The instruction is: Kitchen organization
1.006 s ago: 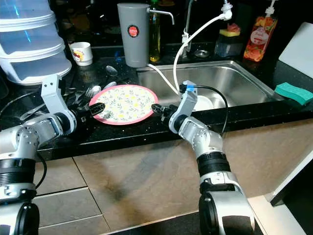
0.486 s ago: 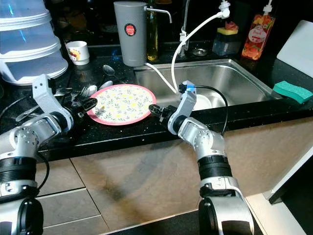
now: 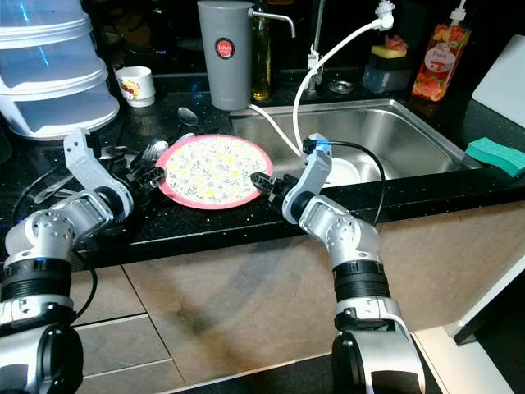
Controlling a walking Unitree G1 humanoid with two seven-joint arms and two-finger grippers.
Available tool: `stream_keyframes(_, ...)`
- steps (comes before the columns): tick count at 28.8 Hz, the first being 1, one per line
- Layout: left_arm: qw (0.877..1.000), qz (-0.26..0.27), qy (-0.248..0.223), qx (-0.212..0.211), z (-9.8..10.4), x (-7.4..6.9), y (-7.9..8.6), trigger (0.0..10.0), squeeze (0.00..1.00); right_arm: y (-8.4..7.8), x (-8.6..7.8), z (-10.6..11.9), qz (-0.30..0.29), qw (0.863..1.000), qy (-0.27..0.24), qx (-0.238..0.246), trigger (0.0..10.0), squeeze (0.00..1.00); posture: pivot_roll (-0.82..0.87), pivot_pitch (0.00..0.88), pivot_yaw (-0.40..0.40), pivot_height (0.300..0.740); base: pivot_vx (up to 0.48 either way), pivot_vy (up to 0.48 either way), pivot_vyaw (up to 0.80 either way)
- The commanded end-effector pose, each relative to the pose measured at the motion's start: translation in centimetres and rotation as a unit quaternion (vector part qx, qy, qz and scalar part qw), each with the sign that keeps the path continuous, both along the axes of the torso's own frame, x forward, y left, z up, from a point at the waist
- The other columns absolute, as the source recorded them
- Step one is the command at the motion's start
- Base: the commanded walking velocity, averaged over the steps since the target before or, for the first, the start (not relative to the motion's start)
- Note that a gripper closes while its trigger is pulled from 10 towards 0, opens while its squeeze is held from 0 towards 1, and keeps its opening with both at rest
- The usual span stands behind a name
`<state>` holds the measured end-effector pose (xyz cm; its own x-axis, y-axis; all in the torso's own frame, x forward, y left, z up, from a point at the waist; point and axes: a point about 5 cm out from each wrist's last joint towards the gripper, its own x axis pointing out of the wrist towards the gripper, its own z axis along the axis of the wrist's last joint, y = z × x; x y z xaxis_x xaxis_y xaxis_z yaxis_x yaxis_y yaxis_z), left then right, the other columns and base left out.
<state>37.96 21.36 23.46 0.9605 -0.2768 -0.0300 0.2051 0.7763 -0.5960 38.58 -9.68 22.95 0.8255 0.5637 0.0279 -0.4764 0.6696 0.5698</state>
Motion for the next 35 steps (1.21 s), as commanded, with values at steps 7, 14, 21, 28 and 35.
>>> stream_keyframes(7,0.992,-0.038,-0.091,-0.073,2.3,-0.1,-0.9,0.0,0.00,-0.5,0.3,0.6,-0.030,0.999,-0.014,0.027,10.0,0.00,0.10,0.115,-0.031,0.740,0.000,0.000,0.00)
stream_keyframes(14,0.980,-0.040,-0.152,-0.119,3.8,-0.4,-0.3,0.0,0.00,-1.6,0.1,4.7,-0.023,0.983,-0.086,0.159,10.0,0.00,0.09,0.110,-0.027,0.740,0.000,0.000,0.00)
stream_keyframes(21,0.979,-0.006,-0.162,-0.125,3.9,-0.2,0.4,0.0,0.00,-2.0,0.1,5.4,-0.028,0.981,-0.104,0.163,10.0,0.00,0.09,0.110,-0.027,0.740,0.000,0.000,0.00)
stream_keyframes(28,0.981,0.090,-0.168,-0.034,3.8,0.9,-0.3,0.0,0.00,-2.7,0.4,5.5,-0.071,0.978,-0.122,0.156,10.0,0.00,0.09,0.110,-0.027,0.740,0.000,0.000,0.00)
stream_keyframes(35,0.972,0.109,-0.209,-0.018,5.2,1.1,-0.9,0.0,0.00,-2.7,0.3,5.4,-0.077,0.980,-0.127,0.135,10.0,0.00,0.09,0.107,-0.021,0.740,0.000,0.000,0.00)
